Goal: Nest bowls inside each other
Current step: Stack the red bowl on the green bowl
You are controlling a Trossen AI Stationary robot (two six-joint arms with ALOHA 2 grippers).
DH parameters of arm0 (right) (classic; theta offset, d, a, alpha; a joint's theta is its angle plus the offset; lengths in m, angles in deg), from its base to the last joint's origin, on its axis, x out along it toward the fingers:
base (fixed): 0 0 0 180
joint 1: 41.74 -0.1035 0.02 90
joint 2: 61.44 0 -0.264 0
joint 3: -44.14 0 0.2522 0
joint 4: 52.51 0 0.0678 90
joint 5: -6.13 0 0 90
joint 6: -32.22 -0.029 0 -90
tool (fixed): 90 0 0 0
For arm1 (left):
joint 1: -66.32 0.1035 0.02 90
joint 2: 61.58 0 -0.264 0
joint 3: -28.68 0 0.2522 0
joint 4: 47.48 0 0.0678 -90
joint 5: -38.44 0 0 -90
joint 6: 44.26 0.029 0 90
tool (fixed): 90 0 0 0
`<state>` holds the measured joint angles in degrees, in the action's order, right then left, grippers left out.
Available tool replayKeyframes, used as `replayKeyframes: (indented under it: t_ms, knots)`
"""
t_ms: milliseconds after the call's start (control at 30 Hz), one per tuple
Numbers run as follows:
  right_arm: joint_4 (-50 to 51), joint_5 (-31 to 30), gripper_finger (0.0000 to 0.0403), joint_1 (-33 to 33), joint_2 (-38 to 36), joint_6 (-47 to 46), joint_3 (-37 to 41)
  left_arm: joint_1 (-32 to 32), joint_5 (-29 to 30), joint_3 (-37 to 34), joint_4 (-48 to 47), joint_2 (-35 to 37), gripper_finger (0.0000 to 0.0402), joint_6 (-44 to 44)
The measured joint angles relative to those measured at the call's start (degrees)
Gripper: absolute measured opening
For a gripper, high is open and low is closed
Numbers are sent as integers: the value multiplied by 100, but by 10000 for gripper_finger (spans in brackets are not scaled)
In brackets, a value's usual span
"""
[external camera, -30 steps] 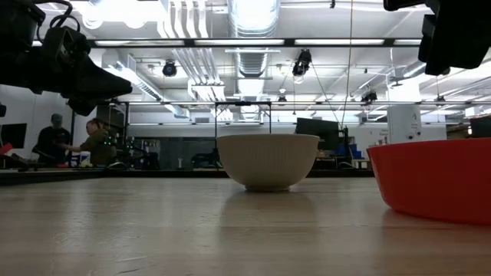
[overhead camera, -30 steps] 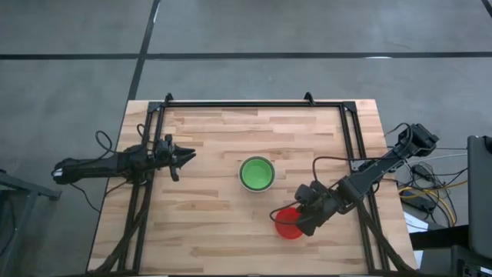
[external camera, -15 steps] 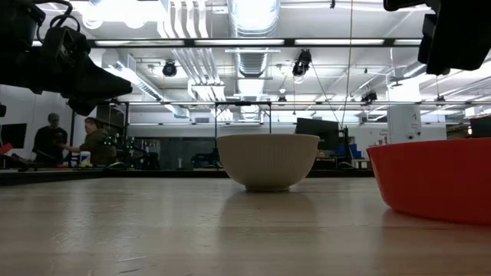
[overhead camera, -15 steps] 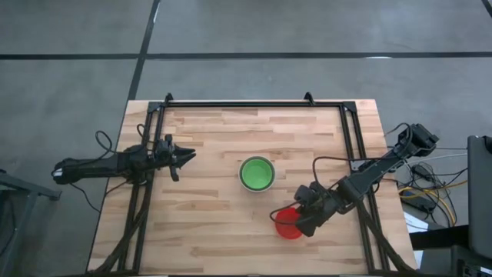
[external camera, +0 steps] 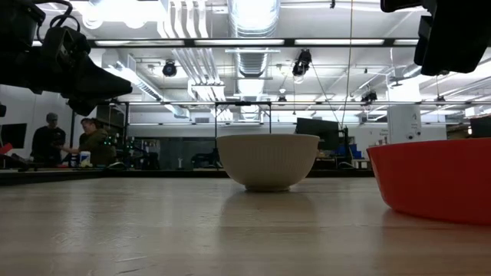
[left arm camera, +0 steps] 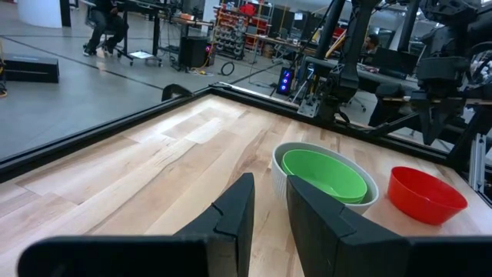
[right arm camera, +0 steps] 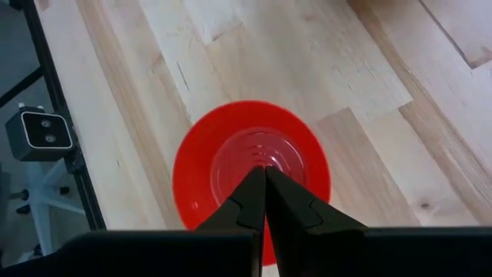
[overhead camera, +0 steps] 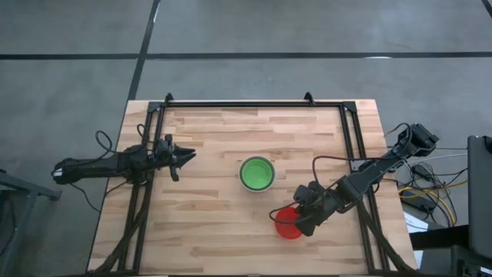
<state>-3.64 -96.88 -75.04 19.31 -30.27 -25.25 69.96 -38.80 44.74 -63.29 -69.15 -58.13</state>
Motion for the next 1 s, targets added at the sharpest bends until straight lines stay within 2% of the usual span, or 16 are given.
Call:
replayKeyframes:
  t_ms: [200,467,667,1000]
  knots:
    - [-7,0,42,10,0,69,35,-1,0,0,0,0,83,-1]
    - [90,0,136,41,0,-34,140,0,0,1,0,-2,83,0]
    - [550,26,195,85,0,-489,189,-1,0,1,0,0,83,0]
    - [652,260,240,83,0,-779,319,0,0,2,0,-2,83,0]
